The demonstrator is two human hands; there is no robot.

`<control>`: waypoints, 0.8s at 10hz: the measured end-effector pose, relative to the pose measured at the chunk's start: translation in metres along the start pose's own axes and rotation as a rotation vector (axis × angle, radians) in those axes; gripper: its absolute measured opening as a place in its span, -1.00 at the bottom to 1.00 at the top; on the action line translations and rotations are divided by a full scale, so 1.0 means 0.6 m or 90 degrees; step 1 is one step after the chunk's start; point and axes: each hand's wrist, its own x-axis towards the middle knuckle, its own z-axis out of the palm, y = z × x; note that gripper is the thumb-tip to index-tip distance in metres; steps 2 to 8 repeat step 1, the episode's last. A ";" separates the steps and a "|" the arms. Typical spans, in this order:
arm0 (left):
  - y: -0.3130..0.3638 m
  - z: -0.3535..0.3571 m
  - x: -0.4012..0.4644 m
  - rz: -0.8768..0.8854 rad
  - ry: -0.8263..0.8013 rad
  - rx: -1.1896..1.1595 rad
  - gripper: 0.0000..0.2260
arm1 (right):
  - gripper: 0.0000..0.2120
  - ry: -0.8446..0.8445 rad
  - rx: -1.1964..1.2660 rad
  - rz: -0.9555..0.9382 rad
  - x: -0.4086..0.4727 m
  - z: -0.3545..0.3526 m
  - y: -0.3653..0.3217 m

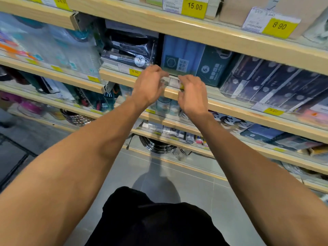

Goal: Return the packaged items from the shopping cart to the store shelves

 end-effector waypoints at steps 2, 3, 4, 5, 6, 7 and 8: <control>-0.032 -0.008 -0.051 -0.076 0.039 -0.077 -0.80 | -0.67 -0.021 0.106 -0.039 -0.003 0.001 -0.070; -0.032 -0.008 -0.051 -0.076 0.039 -0.077 -0.80 | -0.67 -0.021 0.106 -0.039 -0.003 0.001 -0.070; -0.032 -0.008 -0.051 -0.076 0.039 -0.077 -0.80 | -0.67 -0.021 0.106 -0.039 -0.003 0.001 -0.070; -0.032 -0.008 -0.051 -0.076 0.039 -0.077 -0.80 | -0.67 -0.021 0.106 -0.039 -0.003 0.001 -0.070; -0.032 -0.008 -0.051 -0.076 0.039 -0.077 -0.80 | -0.67 -0.021 0.106 -0.039 -0.003 0.001 -0.070; -0.032 -0.008 -0.051 -0.076 0.039 -0.077 -0.80 | -0.67 -0.021 0.106 -0.039 -0.003 0.001 -0.070; -0.032 -0.008 -0.051 -0.076 0.039 -0.077 -0.80 | -0.67 -0.021 0.106 -0.039 -0.003 0.001 -0.070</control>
